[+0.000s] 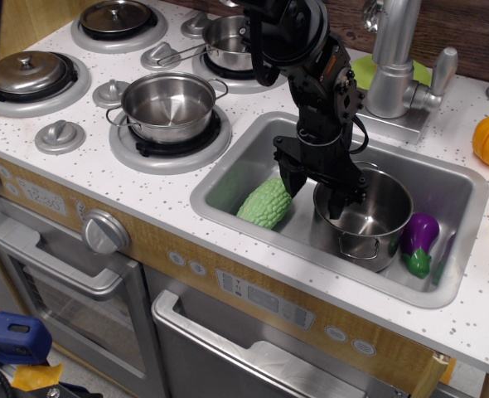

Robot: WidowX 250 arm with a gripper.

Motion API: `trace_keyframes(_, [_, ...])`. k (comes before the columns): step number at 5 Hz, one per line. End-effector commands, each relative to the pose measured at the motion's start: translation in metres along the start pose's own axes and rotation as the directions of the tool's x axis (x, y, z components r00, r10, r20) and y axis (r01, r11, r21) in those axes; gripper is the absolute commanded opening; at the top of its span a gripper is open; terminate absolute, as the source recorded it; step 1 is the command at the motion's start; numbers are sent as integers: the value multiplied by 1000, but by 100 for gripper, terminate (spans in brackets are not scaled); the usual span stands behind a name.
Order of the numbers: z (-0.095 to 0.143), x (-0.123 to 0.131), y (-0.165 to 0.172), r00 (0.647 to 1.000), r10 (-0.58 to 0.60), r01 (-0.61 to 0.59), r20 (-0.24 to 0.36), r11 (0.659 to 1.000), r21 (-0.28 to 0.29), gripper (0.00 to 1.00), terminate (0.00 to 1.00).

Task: Pick up pot from sink

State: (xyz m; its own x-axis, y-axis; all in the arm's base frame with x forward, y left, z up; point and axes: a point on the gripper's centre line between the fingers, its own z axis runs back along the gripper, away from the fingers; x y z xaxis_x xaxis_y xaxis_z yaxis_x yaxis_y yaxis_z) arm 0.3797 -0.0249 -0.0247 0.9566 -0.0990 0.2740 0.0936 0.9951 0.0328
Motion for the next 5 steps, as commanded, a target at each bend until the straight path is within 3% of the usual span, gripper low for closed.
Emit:
trace_keyframes(1, [12, 17, 2, 999, 17, -16, 48, 1000, -5, 0, 0])
trace_keyframes(3, [31, 24, -1, 999, 3, -4, 34, 1000, 8, 0, 0])
trace_keyframes(4, [53, 36, -2, 1000, -2, 2, 18, 1000, 27, 0, 0])
trace_keyframes(5, [72, 44, -5, 999, -16, 14, 37, 998, 68, 0, 100])
